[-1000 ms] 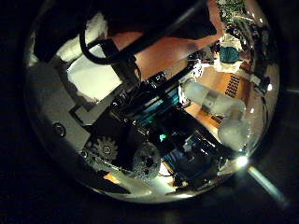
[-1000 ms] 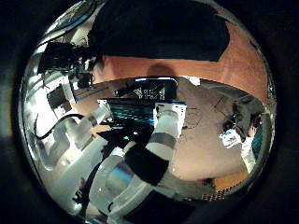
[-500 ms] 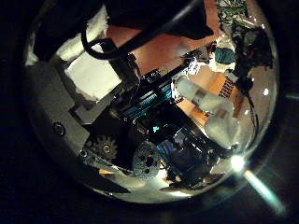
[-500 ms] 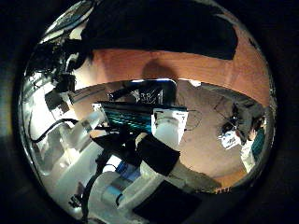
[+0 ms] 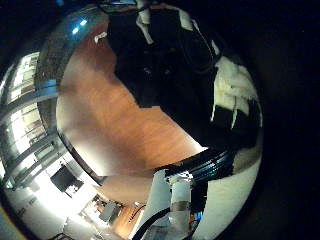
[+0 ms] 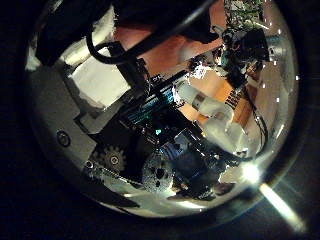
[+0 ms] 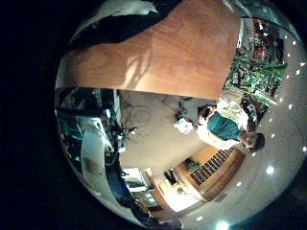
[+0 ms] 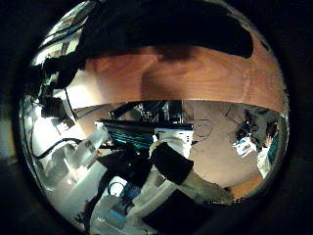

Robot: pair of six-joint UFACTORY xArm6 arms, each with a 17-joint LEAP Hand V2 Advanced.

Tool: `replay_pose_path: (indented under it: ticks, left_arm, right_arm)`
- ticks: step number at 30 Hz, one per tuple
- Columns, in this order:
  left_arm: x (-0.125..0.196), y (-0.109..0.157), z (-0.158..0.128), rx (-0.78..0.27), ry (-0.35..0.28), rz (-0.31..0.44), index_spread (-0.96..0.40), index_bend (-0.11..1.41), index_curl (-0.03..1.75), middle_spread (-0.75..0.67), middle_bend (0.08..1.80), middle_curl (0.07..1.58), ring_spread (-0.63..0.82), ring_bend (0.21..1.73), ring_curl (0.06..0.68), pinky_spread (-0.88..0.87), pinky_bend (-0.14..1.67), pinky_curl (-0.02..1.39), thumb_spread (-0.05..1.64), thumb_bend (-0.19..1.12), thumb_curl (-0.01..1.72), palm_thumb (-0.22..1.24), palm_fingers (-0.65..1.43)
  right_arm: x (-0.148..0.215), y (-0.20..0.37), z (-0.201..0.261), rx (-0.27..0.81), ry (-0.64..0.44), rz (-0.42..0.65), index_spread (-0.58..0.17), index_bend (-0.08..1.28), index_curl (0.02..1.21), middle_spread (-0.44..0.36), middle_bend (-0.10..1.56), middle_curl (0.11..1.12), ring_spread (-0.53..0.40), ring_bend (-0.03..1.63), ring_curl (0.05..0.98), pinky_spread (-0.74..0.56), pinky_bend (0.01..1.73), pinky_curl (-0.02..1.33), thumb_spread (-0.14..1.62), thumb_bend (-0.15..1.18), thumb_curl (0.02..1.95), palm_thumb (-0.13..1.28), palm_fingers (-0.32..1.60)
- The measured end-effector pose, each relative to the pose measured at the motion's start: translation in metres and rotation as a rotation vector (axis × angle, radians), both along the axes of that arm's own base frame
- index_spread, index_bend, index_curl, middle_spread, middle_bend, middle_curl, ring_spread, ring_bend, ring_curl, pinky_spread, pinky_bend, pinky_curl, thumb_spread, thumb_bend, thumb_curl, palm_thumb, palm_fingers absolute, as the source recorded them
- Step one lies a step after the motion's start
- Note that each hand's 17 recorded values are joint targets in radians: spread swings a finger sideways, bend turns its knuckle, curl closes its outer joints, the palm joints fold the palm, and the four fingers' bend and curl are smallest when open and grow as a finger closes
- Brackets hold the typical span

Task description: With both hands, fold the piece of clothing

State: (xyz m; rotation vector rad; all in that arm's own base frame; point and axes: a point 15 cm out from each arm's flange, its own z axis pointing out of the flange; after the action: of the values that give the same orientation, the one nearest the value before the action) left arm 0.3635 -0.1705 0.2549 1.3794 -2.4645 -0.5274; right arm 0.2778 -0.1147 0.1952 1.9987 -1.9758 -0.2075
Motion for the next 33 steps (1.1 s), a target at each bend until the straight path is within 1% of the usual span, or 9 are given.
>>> replay_pose_path:
  ticks: [7,18,21,22,24,27,28,30,33]
  left_arm:
    - [-0.002,0.005,0.001,0.002,0.017,0.003,-0.73,0.53,1.24,-0.49,1.16,0.91,-0.41,1.46,0.508,-0.55,1.26,0.69,1.01,-0.02,0.64,0.8,1.11]
    - [0.0,0.012,0.009,-0.011,0.007,0.018,-0.75,0.48,1.3,-0.49,1.15,0.91,-0.41,1.45,0.507,-0.56,1.25,0.69,1.02,-0.02,0.64,0.8,1.11]
    - [-0.001,0.015,0.014,-0.014,0.002,0.025,-0.76,0.47,1.31,-0.49,1.14,0.91,-0.41,1.45,0.507,-0.56,1.25,0.69,1.02,-0.02,0.64,0.8,1.12]
    - [-0.001,0.016,0.015,-0.015,0.0,0.026,-0.76,0.47,1.31,-0.49,1.14,0.91,-0.41,1.45,0.508,-0.56,1.25,0.69,1.02,-0.02,0.64,0.8,1.12]
    - [-0.002,0.018,0.02,-0.018,-0.006,0.029,-0.76,0.46,1.32,-0.49,1.14,0.91,-0.41,1.45,0.507,-0.56,1.25,0.69,1.02,-0.02,0.64,0.8,1.12]
    - [-0.003,0.02,0.024,-0.017,-0.006,0.034,-0.76,0.46,1.33,-0.49,1.14,0.91,-0.41,1.45,0.507,-0.56,1.25,0.69,1.02,-0.02,0.64,0.8,1.12]
    - [-0.004,0.021,0.025,-0.017,-0.005,0.034,-0.76,0.46,1.33,-0.49,1.14,0.91,-0.41,1.45,0.507,-0.56,1.25,0.69,1.02,-0.02,0.64,0.79,1.12]
    - [-0.006,0.024,0.028,-0.016,-0.003,0.037,-0.76,0.45,1.34,-0.49,1.14,0.92,-0.42,1.45,0.507,-0.56,1.24,0.69,1.02,-0.02,0.64,0.79,1.12]
    - [-0.008,0.027,0.032,-0.019,0.002,0.037,-0.76,0.45,1.34,-0.49,1.14,0.92,-0.42,1.44,0.507,-0.56,1.24,0.69,1.02,-0.02,0.63,0.79,1.12]
  right_arm:
    - [0.017,-0.014,-0.012,-0.003,-0.044,-0.02,-0.324,0.16,0.29,-0.058,0.3,0.38,0.032,0.61,0.224,0.34,0.61,0.18,1.12,-0.02,0.29,0.49,0.18]
    - [0.029,-0.016,-0.017,0.0,-0.044,-0.019,-0.337,0.19,0.32,-0.08,0.27,0.37,0.018,0.57,0.223,0.34,0.56,0.18,1.11,-0.02,0.3,0.51,0.22]
    - [0.033,-0.017,-0.022,0.003,-0.027,-0.02,-0.343,0.18,0.32,-0.09,0.27,0.37,-0.025,0.61,0.229,0.32,0.54,0.17,1.1,-0.01,0.31,0.55,0.3]
    - [0.035,-0.018,-0.022,0.003,-0.021,-0.022,-0.342,0.18,0.32,-0.093,0.26,0.37,-0.047,0.63,0.233,0.28,0.56,0.17,1.11,-0.01,0.31,0.57,0.34]
    - [0.04,-0.02,-0.021,0.0,-0.02,-0.023,-0.351,0.16,0.32,-0.127,0.25,0.37,-0.135,0.74,0.26,0.15,0.64,0.18,1.1,0.0,0.32,0.63,0.54]
    - [0.043,-0.021,-0.021,-0.002,-0.026,-0.025,-0.394,0.14,0.29,-0.222,0.34,0.4,-0.251,0.92,0.304,-0.18,0.9,0.22,1.09,0.01,0.34,0.71,1.01]
    - [0.045,-0.021,-0.02,-0.004,-0.035,-0.026,-0.415,0.24,0.33,-0.245,0.45,0.45,-0.259,0.95,0.325,-0.24,0.92,0.24,1.09,0.01,0.34,0.74,1.25]
    - [0.046,-0.022,-0.018,-0.006,-0.045,-0.026,-0.43,0.43,0.42,-0.26,0.64,0.53,-0.258,1.01,0.386,-0.27,0.98,0.3,1.1,0.01,0.35,0.77,1.39]
    - [0.056,-0.022,-0.012,-0.01,-0.098,-0.016,-0.427,0.65,0.54,-0.254,0.86,0.63,-0.252,1.11,0.449,-0.27,1.11,0.36,1.17,0.0,0.34,0.78,1.38]
